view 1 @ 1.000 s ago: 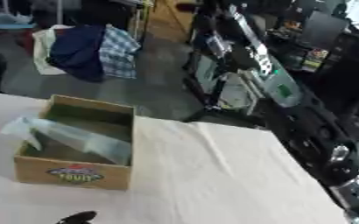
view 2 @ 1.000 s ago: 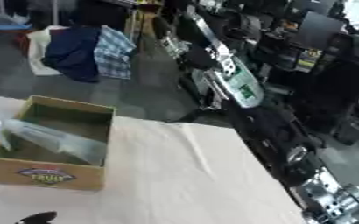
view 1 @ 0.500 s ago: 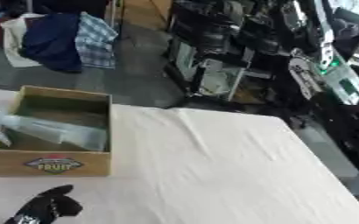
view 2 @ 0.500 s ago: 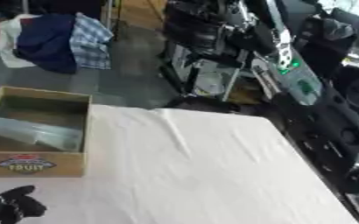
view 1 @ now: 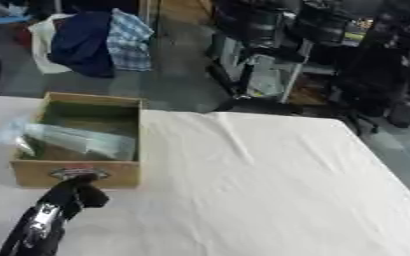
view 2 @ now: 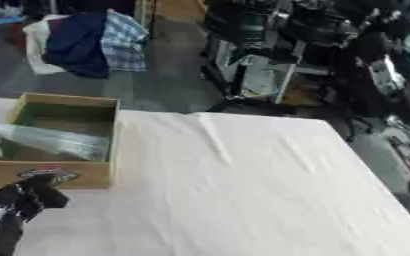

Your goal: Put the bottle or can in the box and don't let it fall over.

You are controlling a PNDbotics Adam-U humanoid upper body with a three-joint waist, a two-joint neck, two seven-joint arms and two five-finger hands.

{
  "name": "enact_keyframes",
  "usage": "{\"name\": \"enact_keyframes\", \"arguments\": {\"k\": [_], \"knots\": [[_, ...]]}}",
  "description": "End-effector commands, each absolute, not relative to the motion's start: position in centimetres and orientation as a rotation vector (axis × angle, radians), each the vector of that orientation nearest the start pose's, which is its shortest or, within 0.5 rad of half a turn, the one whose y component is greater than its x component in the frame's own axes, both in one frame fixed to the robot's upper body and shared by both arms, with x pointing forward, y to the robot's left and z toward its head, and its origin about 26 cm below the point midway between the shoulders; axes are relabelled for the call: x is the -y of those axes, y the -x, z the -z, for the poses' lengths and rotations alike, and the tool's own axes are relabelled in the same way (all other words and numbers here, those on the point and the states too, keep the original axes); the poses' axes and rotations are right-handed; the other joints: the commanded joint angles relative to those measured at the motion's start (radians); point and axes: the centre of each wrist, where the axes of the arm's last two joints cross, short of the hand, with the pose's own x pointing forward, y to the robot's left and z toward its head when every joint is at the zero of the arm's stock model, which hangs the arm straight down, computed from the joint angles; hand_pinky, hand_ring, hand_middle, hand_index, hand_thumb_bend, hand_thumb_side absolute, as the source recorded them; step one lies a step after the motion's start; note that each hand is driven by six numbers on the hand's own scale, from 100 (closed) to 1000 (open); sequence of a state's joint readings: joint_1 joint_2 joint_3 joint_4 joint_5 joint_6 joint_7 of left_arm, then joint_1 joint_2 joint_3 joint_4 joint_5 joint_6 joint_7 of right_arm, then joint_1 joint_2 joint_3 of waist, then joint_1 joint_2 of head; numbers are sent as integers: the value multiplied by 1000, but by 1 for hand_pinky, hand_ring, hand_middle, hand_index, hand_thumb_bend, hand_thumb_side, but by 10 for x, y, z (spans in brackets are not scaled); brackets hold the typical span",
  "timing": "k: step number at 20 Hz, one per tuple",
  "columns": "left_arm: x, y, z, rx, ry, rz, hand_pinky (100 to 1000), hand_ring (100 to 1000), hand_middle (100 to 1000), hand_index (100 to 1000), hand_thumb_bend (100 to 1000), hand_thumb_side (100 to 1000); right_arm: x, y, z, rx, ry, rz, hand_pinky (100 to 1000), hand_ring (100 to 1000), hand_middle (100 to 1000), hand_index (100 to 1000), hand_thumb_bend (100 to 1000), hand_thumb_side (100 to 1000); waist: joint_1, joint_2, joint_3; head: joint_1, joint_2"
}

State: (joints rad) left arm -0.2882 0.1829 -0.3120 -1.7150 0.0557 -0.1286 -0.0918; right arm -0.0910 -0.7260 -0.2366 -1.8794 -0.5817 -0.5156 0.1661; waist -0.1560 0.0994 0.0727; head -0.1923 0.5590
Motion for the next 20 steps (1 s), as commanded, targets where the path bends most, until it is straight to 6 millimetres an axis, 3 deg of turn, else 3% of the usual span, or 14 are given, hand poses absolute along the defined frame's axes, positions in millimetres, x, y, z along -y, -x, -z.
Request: {"name": "enact_keyframes", "arguments": {"k": [1,4,10,14,20], "knots": [[-178,-316,-108,2068,272,521,705,651,575,817,119,1000,398,-260,-191,2480,56,-369,814,1000,950,1000,100,470,10,-14,-16,58,20],[-186,-312,-106,2066,240,498,705,653,577,817,116,1000,386,-252,-159,2382,31,-286,809,1000,960,1000,100,470,27,-14,-58,119,54],[-197,-304,-98,2046,186,459,707,665,589,818,111,1000,347,-257,-126,2238,-125,-294,806,1000,978,1000,100,527,61,-18,-136,233,119],[-201,-298,-88,2018,163,433,708,676,599,819,109,1000,328,-264,-111,2154,-231,-296,804,1000,983,1000,100,524,78,-34,-170,268,161],[-203,-294,-81,2002,143,421,709,692,615,820,106,1000,317,-268,-88,2050,-265,-288,800,1000,983,1000,100,572,95,-31,-202,288,206]]}}
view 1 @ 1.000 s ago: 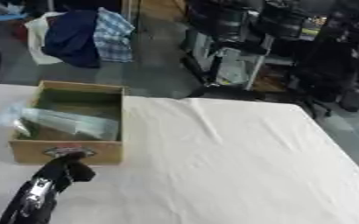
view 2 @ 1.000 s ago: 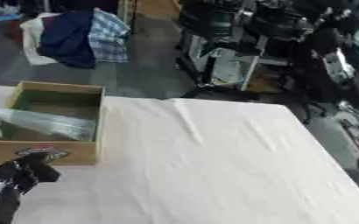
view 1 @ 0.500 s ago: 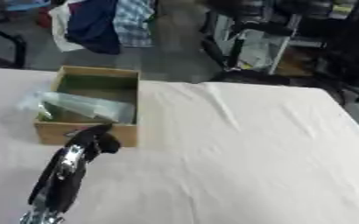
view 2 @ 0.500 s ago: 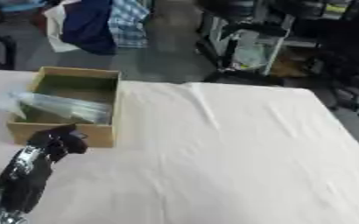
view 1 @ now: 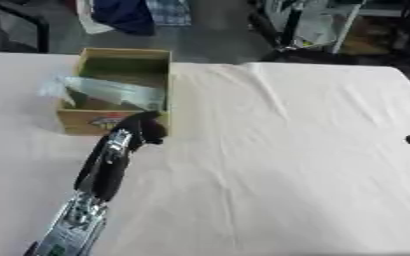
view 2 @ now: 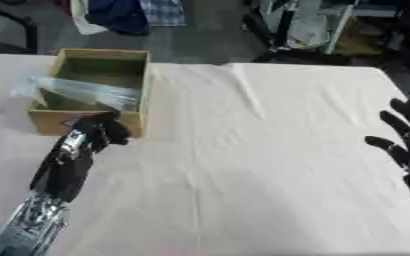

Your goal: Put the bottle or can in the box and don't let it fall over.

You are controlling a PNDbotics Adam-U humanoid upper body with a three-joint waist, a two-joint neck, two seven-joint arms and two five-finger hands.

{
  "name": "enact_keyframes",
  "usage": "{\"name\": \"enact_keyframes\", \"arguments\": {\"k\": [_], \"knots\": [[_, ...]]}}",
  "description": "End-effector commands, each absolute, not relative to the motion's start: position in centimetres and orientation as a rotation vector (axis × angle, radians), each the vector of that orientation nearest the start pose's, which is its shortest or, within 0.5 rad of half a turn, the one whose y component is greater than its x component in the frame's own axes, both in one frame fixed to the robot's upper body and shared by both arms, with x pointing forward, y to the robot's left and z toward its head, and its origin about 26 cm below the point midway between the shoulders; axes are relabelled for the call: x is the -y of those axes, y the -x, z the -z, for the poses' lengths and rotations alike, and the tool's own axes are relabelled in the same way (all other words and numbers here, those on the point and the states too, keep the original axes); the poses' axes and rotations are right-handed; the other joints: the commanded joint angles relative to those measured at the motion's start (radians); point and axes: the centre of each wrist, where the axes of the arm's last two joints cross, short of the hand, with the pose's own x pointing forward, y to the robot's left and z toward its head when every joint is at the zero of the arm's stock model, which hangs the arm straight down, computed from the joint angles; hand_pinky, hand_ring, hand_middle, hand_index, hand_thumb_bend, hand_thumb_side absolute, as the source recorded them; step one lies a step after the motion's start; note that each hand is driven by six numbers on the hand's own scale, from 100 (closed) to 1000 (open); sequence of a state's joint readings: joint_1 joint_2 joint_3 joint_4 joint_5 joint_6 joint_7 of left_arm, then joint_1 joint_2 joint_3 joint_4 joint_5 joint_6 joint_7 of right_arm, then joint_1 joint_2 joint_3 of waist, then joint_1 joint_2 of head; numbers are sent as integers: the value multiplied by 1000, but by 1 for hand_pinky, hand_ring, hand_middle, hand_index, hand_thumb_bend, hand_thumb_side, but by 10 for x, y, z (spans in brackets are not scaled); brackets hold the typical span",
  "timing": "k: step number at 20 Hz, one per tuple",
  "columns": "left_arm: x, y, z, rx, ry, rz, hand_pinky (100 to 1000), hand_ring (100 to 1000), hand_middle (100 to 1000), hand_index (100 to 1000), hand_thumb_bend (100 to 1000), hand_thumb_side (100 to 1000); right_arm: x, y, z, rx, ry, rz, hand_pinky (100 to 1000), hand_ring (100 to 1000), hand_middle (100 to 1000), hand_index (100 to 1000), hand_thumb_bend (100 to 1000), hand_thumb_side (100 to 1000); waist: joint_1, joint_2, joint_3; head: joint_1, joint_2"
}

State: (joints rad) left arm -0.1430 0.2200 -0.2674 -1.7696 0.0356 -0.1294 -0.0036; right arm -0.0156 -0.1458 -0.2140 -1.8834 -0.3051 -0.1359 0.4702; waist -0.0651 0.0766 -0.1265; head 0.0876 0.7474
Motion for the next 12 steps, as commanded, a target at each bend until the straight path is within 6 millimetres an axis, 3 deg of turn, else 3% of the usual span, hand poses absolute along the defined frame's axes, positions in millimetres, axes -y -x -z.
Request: {"name": "enact_keyframes", "arguments": {"k": [1,12], "knots": [[-203,-293,-80,1999,142,422,709,694,616,820,106,1000,316,-269,-86,2040,-264,-285,799,1000,982,1000,100,572,5,-6,-6,10,20],[-201,-292,-72,1978,144,423,710,700,631,822,108,1000,314,-265,-79,2005,-251,-327,790,1000,973,1000,100,584,4,-9,-5,14,23]]}}
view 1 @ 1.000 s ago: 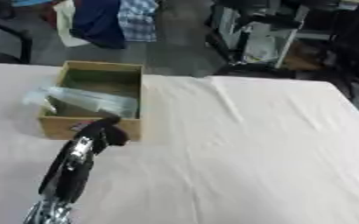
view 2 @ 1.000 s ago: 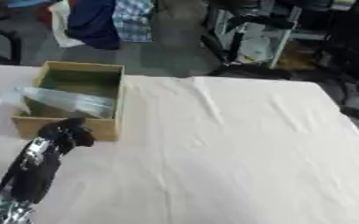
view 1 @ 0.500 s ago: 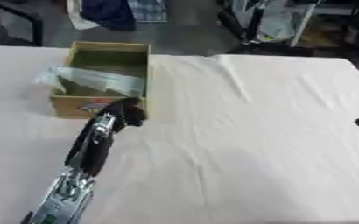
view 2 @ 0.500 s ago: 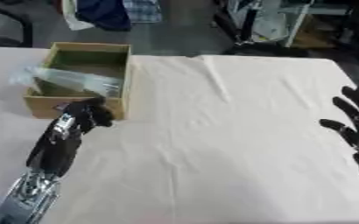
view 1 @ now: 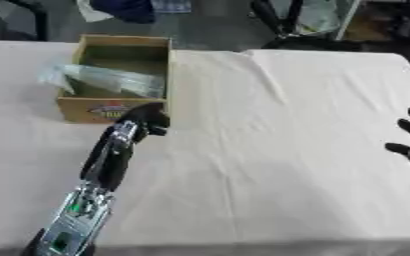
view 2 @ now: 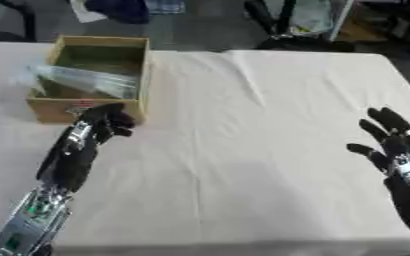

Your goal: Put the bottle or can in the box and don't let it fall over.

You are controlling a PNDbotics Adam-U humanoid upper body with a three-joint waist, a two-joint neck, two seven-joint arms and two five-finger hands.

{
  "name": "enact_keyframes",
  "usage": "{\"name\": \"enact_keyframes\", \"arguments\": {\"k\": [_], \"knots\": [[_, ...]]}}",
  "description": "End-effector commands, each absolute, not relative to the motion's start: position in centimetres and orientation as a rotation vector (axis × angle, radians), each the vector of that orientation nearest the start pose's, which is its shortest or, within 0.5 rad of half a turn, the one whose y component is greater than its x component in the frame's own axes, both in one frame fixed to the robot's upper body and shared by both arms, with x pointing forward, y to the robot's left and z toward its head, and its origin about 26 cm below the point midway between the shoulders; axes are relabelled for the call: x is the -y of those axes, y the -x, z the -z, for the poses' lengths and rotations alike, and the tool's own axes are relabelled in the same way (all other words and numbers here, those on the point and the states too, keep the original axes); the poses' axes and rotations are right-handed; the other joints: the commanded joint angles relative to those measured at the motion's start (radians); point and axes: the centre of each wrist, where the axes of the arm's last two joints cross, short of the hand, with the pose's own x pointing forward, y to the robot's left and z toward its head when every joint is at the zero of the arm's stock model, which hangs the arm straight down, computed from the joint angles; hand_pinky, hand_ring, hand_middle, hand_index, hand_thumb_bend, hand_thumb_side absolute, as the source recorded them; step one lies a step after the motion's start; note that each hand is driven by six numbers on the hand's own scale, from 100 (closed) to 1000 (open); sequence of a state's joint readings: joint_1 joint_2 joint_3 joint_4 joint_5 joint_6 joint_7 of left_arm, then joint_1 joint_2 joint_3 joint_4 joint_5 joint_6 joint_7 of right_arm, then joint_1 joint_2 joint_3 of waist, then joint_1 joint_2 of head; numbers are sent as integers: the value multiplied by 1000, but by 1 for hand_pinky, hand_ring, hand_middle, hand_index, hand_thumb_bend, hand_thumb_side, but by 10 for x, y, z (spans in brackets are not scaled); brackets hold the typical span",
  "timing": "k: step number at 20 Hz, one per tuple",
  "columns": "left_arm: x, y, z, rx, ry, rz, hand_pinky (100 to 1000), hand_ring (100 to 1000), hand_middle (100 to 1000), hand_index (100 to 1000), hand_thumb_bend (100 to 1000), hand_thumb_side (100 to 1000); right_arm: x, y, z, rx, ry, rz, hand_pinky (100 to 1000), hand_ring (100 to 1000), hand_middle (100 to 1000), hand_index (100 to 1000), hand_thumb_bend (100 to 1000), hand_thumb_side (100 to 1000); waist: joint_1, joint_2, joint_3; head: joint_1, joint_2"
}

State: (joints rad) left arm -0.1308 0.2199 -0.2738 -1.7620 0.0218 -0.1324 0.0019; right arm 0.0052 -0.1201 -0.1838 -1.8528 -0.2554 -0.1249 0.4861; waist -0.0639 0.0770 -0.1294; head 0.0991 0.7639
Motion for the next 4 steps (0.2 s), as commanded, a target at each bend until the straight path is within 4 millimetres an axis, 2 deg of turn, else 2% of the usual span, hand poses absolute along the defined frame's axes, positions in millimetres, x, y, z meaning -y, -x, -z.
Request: {"name": "enact_keyframes", "arguments": {"k": [1,4], "knots": [[-200,-292,-71,1977,145,423,710,700,631,822,108,1000,314,-265,-78,1999,-246,-324,789,1000,973,1000,100,580,3,-8,-3,3,6],[-199,-291,-69,1970,152,428,709,701,632,822,108,1000,313,-265,-78,1997,-243,-325,789,1000,973,1000,100,605,7,-5,-5,-4,6]]}}
